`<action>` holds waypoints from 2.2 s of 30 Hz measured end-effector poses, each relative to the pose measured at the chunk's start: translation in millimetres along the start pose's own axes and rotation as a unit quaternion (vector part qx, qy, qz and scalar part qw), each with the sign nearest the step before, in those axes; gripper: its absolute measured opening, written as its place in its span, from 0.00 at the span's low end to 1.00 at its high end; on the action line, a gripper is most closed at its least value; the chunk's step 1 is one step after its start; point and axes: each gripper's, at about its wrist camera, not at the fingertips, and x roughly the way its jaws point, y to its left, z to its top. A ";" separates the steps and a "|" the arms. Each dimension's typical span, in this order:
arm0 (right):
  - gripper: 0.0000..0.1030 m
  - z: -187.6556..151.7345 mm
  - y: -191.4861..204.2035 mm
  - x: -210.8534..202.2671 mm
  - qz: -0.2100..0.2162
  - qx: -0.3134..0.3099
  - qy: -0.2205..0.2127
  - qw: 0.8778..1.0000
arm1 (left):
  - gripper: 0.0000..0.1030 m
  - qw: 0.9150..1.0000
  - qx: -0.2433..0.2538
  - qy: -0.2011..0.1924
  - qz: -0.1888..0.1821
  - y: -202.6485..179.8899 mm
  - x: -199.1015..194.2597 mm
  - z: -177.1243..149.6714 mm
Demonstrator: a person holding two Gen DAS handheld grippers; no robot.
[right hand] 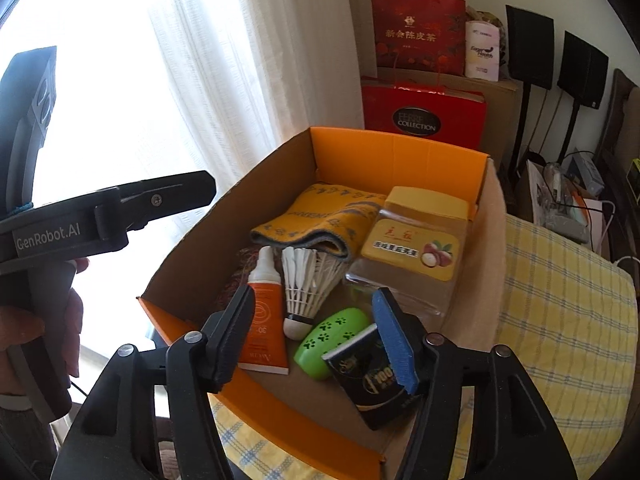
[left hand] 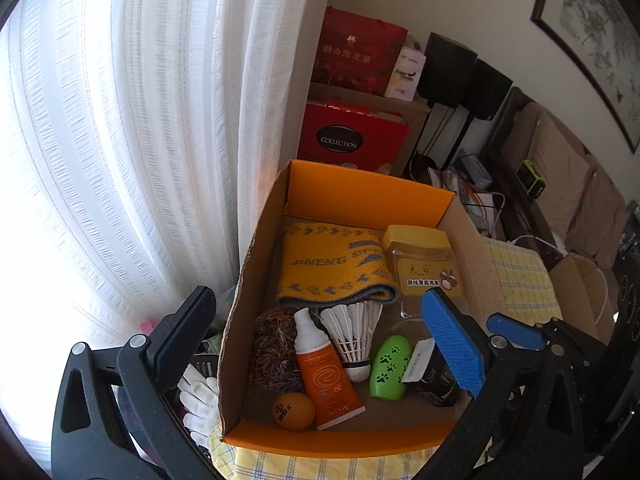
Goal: Organize objects
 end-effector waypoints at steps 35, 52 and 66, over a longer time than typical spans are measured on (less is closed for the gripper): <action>1.00 -90.2 -90.0 -123.8 -0.111 0.095 -0.082 0.986 | 1.00 0.998 0.058 0.002 -0.013 -103.8 -28.7 -88.2; 1.00 -127.8 -87.5 -144.7 -0.133 0.107 -0.088 0.981 | 1.00 0.997 0.066 0.007 0.030 -108.4 -43.4 -115.9; 1.00 -131.6 -84.8 -140.8 -0.143 0.104 -0.087 0.980 | 1.00 0.996 0.066 0.003 0.063 -105.9 -42.2 -121.2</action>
